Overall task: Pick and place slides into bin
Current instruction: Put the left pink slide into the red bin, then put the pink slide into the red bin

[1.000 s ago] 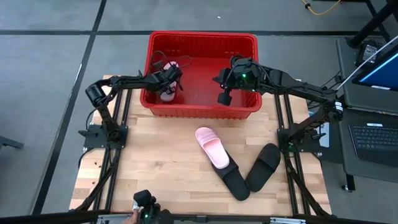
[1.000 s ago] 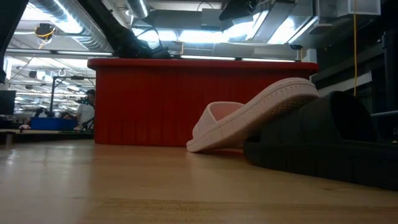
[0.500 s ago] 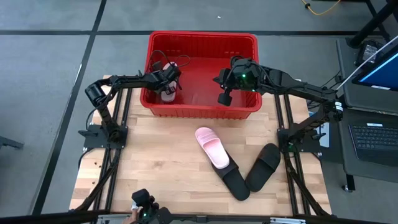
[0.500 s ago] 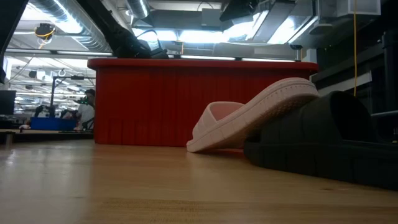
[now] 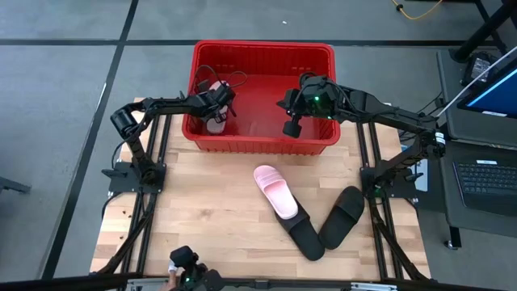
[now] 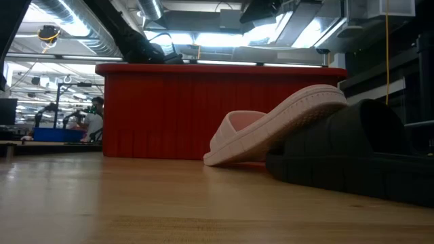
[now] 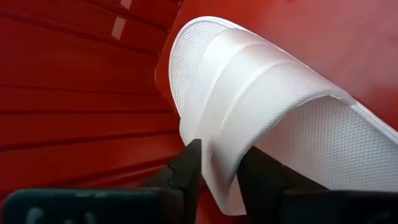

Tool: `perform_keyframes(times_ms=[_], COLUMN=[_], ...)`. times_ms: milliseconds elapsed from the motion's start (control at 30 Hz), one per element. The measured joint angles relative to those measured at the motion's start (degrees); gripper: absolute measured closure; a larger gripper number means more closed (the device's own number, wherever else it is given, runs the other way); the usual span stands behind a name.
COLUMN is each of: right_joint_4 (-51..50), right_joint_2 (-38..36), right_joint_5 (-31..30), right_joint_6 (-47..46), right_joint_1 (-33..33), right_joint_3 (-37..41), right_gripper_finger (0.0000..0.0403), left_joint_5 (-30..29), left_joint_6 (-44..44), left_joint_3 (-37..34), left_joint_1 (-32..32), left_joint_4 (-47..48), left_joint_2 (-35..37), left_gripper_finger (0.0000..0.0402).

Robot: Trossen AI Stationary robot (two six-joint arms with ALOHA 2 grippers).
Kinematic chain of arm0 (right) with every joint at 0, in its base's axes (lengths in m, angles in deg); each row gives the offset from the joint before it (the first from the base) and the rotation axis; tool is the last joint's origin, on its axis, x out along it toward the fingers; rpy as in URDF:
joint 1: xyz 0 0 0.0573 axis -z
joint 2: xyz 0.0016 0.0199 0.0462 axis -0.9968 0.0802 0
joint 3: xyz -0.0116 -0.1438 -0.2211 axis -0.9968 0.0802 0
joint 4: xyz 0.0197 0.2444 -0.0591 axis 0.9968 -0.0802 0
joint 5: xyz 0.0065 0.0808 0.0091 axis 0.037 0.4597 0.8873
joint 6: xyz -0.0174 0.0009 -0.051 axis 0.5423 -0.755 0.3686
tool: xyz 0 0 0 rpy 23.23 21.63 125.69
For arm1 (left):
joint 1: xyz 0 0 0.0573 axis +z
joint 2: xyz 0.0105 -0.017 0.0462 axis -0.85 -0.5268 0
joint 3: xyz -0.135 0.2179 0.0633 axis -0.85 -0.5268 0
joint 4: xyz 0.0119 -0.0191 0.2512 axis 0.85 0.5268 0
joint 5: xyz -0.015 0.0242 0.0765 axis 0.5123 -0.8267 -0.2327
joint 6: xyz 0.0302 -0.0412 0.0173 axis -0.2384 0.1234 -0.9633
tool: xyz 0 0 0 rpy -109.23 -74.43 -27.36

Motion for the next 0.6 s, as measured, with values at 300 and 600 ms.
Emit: perform_keyframes(times_ms=[300, 600], right_joint_4=[0.0, 0.0], right_joint_2=[0.0, 0.0], right_joint_5=[0.0, 0.1], right_joint_6=[0.0, -0.2], right_joint_1=[0.0, 0.0], right_joint_3=[0.0, 0.0], right_gripper_finger=[0.0397, 0.0397], left_joint_5=[0.3, 0.3], left_joint_6=[-0.9, -3.3], left_joint_3=[0.5, 2.2], left_joint_1=[-1.6, -2.3], left_joint_4=[2.5, 2.7], left_joint_2=[0.9, 7.3], left_gripper_finger=[0.0273, 0.0272])
